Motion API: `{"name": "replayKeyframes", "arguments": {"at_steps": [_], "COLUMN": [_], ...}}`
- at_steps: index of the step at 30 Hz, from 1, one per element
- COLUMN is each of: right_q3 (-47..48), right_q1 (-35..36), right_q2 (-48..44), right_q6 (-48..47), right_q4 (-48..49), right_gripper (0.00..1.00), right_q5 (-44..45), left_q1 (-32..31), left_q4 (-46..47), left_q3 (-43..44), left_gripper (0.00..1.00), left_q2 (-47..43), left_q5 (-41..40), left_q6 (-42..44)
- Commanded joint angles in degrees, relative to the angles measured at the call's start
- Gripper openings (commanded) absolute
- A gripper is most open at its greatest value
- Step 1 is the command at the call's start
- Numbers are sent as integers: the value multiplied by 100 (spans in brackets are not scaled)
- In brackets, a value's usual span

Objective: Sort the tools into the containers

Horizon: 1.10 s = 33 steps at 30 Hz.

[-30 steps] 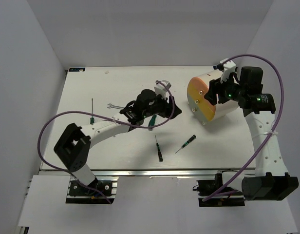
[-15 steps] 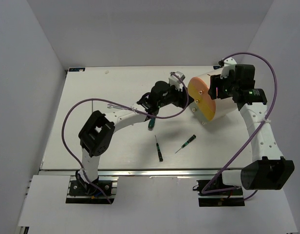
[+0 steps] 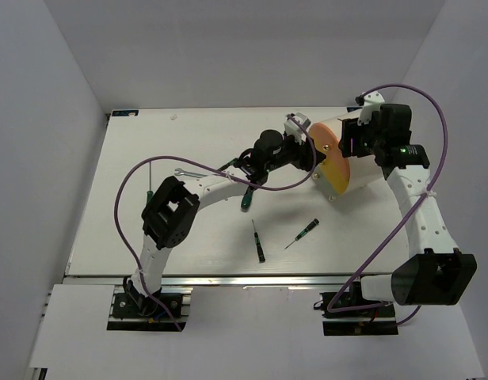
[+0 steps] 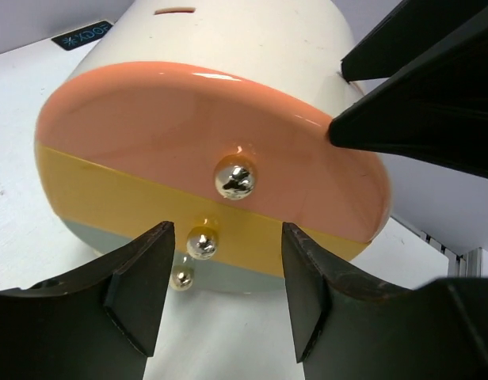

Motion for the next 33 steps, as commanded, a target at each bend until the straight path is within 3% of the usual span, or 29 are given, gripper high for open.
{"name": "replayKeyframes", "arguments": {"at_steps": [1,12,21,23,25,26,33], "right_q3": [-171,-356,-470,-488,-488,-496,-426], "right_q1": [-6,-6,3,3,3,3,3], "right_q2": [59,41,-20,-46,-64,-108,-205], "right_q6": [62,132,159,159,168,202,370], "right_q4": [82,47,-24,-24,-24,-15,38], "right_gripper": [62,59,59,65,81,84,83], "right_q5": [188,92,-14,-57,-163,-215,-409], "left_q1": [-81,-187,-213,-213,-213,-213,-213], "left_q4": [252,296,147,173,191,200,305], "left_q3": [284,706,1137,1128,1128,1128,1119], "left_gripper": [66,62,51,48,48,47,36], "left_q2": [-2,359,640,631,640,640,693], "left_q5": [87,-361,-712,-748,-739,-722,-651], "left_q6": [62,-16,45,62,62,45,-26]}}
